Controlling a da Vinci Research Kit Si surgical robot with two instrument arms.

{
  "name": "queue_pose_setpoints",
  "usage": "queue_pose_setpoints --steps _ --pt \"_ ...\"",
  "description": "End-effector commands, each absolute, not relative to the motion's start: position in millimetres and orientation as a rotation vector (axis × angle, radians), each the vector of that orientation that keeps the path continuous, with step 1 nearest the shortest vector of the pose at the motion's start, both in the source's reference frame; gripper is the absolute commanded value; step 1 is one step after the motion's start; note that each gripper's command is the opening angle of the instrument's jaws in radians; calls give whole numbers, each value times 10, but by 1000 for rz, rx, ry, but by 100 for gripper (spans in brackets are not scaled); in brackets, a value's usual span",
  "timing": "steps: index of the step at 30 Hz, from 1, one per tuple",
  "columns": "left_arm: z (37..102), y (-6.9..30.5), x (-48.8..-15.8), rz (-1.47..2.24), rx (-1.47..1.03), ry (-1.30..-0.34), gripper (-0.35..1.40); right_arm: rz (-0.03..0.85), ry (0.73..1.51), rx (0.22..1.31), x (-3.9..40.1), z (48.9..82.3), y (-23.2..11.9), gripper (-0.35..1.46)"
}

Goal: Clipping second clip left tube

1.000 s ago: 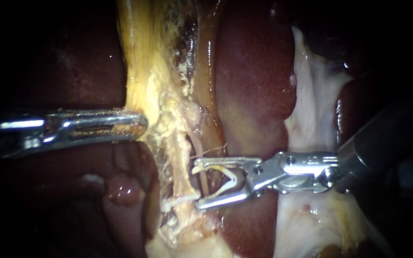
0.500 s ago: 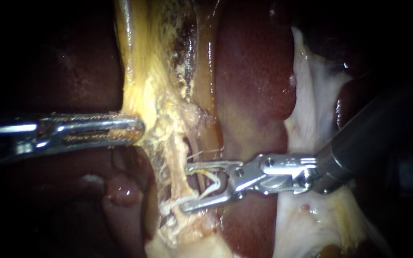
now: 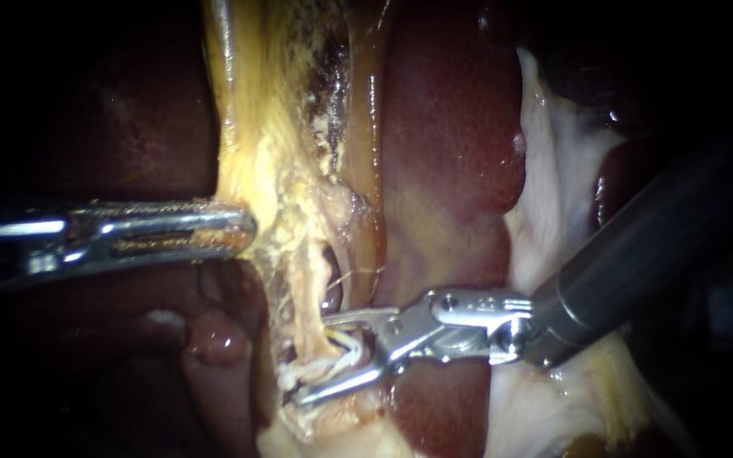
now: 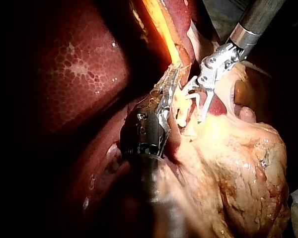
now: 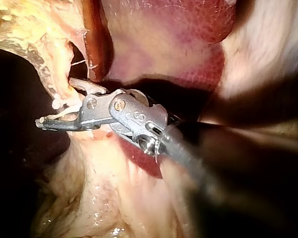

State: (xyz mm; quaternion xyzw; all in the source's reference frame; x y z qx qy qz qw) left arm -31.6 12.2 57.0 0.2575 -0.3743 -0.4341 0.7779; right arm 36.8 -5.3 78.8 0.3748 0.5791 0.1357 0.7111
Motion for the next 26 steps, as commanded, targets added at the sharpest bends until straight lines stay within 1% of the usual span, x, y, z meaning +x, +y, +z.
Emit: queue_pose_setpoints --steps 1,6,7,8,9,11,13,18,26 --pt "571 122 -316 -938 558 -810 -35 299 1283 832 371 790 -53 55" --pt "571 122 -316 -938 558 -810 -35 284 1285 841 377 791 -54 51" --pt "571 122 -316 -938 558 -810 -35 282 1285 842 377 791 -55 49" --pt "571 122 -316 -938 558 -810 -35 280 1285 843 376 790 -55 42" --pt "571 122 -316 -938 558 -810 -35 280 1285 844 374 790 -55 30" --pt "571 122 -316 -938 558 -810 -35 288 1283 844 370 790 -55 -10" --pt "571 122 -316 -938 558 -810 -35 301 1277 839 365 790 -52 -35" --pt "571 122 -315 -938 559 -810 -35 323 1241 838 361 796 -49 -35" --pt "572 123 -315 -938 559 -810 -35 323 1241 838 361 797 -49 -35"
